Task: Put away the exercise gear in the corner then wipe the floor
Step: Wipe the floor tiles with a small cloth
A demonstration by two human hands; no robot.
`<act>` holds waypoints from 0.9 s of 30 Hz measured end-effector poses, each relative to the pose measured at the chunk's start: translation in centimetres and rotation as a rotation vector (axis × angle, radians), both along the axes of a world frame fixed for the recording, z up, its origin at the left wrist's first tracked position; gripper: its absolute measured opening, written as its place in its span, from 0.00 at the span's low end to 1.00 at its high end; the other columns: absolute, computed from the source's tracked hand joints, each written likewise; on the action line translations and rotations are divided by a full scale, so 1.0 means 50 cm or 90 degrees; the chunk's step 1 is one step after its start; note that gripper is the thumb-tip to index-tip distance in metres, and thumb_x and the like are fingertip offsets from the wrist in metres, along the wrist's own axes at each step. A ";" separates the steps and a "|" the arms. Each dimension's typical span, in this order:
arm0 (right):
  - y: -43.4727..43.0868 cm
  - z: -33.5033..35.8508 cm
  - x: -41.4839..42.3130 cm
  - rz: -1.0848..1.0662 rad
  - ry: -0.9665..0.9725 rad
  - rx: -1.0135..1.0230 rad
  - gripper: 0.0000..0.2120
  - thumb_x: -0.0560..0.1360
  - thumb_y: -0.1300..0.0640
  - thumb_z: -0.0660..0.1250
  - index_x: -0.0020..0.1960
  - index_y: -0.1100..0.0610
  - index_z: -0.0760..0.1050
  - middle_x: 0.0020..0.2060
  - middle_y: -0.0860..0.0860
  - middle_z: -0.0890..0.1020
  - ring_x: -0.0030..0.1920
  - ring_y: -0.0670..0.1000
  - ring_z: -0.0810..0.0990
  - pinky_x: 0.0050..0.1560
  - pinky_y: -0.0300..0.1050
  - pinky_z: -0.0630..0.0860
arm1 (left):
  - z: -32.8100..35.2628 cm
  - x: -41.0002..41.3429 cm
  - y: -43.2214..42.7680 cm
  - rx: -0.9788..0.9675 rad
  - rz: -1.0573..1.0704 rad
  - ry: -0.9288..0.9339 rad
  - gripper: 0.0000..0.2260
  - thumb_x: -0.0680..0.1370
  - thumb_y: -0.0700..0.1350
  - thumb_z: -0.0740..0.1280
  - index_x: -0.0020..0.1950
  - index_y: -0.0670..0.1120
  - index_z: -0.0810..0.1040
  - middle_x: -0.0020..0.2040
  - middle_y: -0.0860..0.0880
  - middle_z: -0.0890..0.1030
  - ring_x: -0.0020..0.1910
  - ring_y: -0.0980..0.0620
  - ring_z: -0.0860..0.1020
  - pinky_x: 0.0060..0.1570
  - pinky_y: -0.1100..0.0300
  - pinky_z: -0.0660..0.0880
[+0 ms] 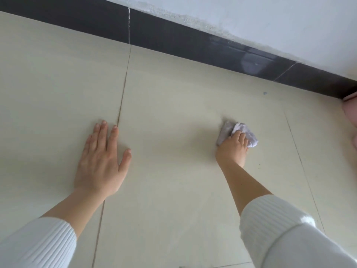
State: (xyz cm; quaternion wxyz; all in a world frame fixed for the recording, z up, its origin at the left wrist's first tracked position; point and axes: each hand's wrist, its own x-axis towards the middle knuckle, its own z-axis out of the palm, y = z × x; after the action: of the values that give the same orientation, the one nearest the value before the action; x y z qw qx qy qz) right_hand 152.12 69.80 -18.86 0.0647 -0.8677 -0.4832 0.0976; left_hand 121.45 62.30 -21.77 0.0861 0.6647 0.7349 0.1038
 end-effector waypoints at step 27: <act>-0.221 -0.014 -0.011 0.145 0.074 0.002 0.25 0.82 0.57 0.48 0.77 0.62 0.49 0.77 0.55 0.52 0.77 0.55 0.48 0.76 0.50 0.48 | 0.001 -0.061 -0.299 -0.117 -0.120 0.004 0.36 0.76 0.65 0.35 0.76 0.43 0.37 0.77 0.48 0.36 0.76 0.53 0.34 0.70 0.63 0.28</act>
State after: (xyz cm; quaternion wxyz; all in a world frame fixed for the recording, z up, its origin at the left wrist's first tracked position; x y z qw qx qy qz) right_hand 151.59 58.73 -19.55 0.0827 -0.7999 -0.5742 0.1538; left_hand 118.41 47.36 -21.72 0.1538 0.7203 0.6759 0.0255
